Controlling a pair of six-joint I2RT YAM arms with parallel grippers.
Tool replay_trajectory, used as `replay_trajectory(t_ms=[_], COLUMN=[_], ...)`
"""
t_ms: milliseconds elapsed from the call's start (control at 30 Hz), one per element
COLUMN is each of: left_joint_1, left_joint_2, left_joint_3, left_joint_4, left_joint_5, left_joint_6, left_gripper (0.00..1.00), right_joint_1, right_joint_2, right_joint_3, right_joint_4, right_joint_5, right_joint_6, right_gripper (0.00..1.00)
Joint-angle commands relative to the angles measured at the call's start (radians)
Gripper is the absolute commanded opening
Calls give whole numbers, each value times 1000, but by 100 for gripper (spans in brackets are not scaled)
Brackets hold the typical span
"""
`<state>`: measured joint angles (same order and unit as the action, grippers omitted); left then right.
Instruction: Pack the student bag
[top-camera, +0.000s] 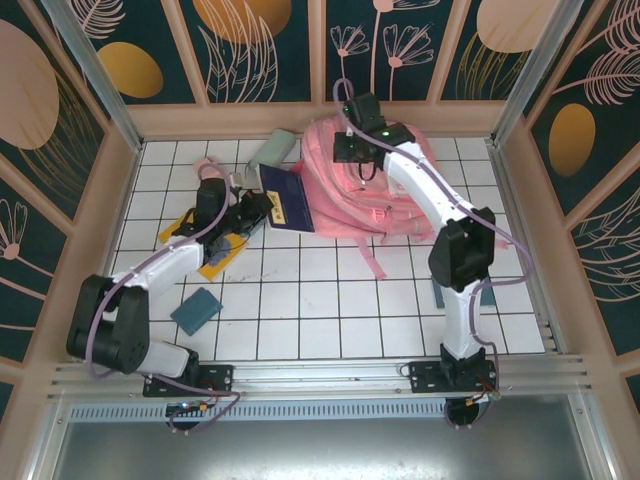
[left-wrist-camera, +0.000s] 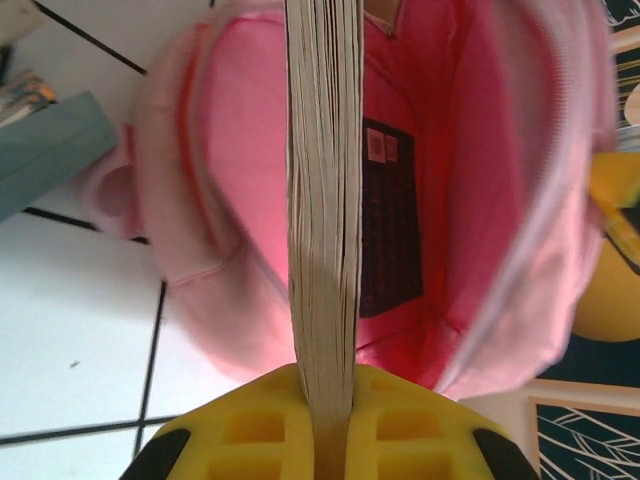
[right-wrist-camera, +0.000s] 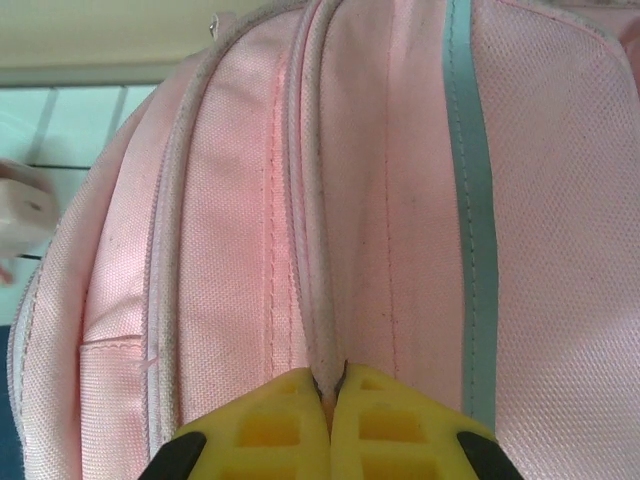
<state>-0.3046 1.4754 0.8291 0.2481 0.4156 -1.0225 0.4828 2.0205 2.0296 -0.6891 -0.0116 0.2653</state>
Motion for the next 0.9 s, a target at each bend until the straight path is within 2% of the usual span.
replay_trajectory(t_ms=[0, 200, 433, 600, 867], left_joint_1=[2, -70, -173, -233, -298], left_joint_2=[70, 232, 486, 642, 830], left_joint_3=[70, 224, 421, 576, 807], left_joint_4=[226, 271, 313, 265, 95], left_joint_5=[91, 73, 26, -5, -93], left_joint_6=[-71, -72, -147, -163, -130], left_gripper=[0, 0, 0, 0, 0], right_joint_1=[-27, -68, -84, -89, -94], right_joint_2=[-102, -135, -153, -156, -152], right_joint_3=[-4, -5, -20, -23, -35], right_joint_4=[69, 75, 88, 104, 113], right_joint_5=[-216, -323, -320, -319, -328], right_joint_6=[59, 96, 136, 158, 169], right_gripper=[0, 0, 0, 0, 0])
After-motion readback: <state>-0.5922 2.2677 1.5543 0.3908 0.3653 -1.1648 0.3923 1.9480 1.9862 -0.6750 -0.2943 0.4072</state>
